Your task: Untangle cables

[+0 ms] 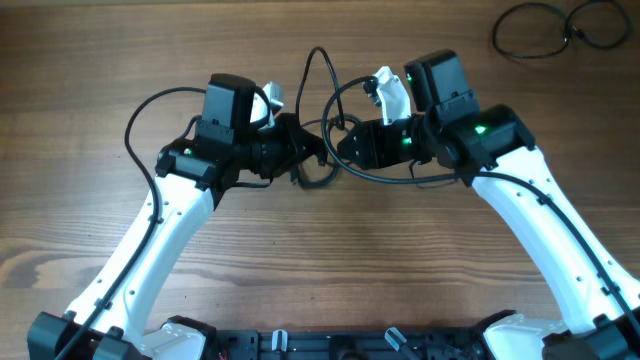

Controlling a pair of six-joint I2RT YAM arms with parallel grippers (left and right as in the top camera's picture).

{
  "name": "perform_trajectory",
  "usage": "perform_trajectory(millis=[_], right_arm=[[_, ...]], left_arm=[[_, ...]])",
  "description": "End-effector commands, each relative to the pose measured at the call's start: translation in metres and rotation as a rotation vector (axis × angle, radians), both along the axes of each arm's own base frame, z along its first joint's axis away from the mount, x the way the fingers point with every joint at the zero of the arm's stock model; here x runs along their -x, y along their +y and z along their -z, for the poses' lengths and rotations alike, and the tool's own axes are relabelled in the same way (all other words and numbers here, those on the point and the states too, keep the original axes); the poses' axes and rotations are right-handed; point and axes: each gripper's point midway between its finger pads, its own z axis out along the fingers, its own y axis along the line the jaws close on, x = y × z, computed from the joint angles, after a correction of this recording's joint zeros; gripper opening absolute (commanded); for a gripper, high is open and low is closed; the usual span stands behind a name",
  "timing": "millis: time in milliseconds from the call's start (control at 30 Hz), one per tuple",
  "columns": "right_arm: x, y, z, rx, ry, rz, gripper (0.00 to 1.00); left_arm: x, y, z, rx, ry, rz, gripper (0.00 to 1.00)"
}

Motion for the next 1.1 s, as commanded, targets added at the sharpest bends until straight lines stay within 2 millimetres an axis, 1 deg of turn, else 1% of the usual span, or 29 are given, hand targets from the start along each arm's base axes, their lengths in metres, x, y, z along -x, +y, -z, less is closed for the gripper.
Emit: perform_trajectory(millis=[0,67,167,233,300,333,367,400,433,533,633,700,733,800,833,933,967,1000,1033,1067], right_arm=[[-0.004,0.002,0.012,0.038,-0.017,-0.038,0.44],[0.0,0.009,0.014,0.025,0.0,-0.064,0.43],[0.012,0.025,0.018,0.032,-0.019,-0.153,0.41],[0.014,0.028,0.019,0.052,-0.032,-0.16,0.41],[0.012,0.028,0.021,0.065,-0.037,-0.153,0.41],[0.012,0.028,0.022,0.067,-0.037,-0.153,0.38],[0.009,0.025,0.024,0.087,-0.045,-0.139,0.32],[0.007,0.023,0.025,0.1,-0.05,-0.131,0.31],[0.003,0.014,0.03,0.151,-0.059,-0.103,0.31],[-0.007,0.002,0.035,0.217,-0.066,-0.014,0.31],[-0.009,0.002,0.034,0.202,-0.042,0.035,0.3],[-0.009,0.0,0.034,0.207,-0.038,0.048,0.24],[-0.015,-0.011,0.038,0.251,-0.022,0.141,0.2],[-0.024,-0.053,0.048,0.396,0.009,0.424,0.2],[-0.024,-0.068,0.05,0.441,0.021,0.522,0.2],[-0.024,-0.081,0.052,0.467,0.037,0.568,0.26],[-0.025,-0.084,0.052,0.468,0.043,0.587,0.26],[-0.025,-0.092,0.052,0.475,0.056,0.642,0.26],[-0.025,-0.099,0.053,0.475,0.075,0.684,0.3],[-0.025,-0.099,0.054,0.462,0.091,0.692,0.34]], left_arm=[[0.008,-0.006,-0.01,0.037,0.001,0.047,0.04],[0.007,-0.005,-0.009,0.036,0.011,0.031,0.04],[0.008,-0.006,-0.01,0.054,0.05,0.006,0.04],[0.008,-0.006,-0.01,0.055,0.052,0.006,0.04],[0.013,-0.011,-0.014,0.09,0.066,0.037,0.04],[0.016,-0.013,-0.016,0.105,0.072,0.053,0.04],[0.018,-0.015,-0.017,0.119,0.077,0.066,0.04],[0.019,-0.016,-0.018,0.125,0.08,0.072,0.04],[0.021,-0.016,-0.019,0.132,0.083,0.08,0.04],[0.021,-0.016,-0.019,0.131,0.086,0.08,0.04],[0.023,-0.017,-0.019,0.138,0.092,0.088,0.04],[0.024,-0.018,-0.021,0.146,0.094,0.095,0.04],[0.024,-0.018,-0.02,0.146,0.094,0.095,0.04],[0.021,-0.015,-0.019,0.135,0.089,0.08,0.04],[0.017,-0.007,-0.013,0.102,0.098,0.043,0.04],[0.011,0.019,0.011,-0.024,0.145,-0.076,0.04],[0.012,0.026,0.016,-0.053,0.164,-0.103,0.04],[0.012,0.031,0.02,-0.07,0.176,-0.119,0.04],[0.012,0.035,0.022,-0.08,0.185,-0.133,0.04],[0.012,0.037,0.022,-0.081,0.189,-0.137,0.04]])
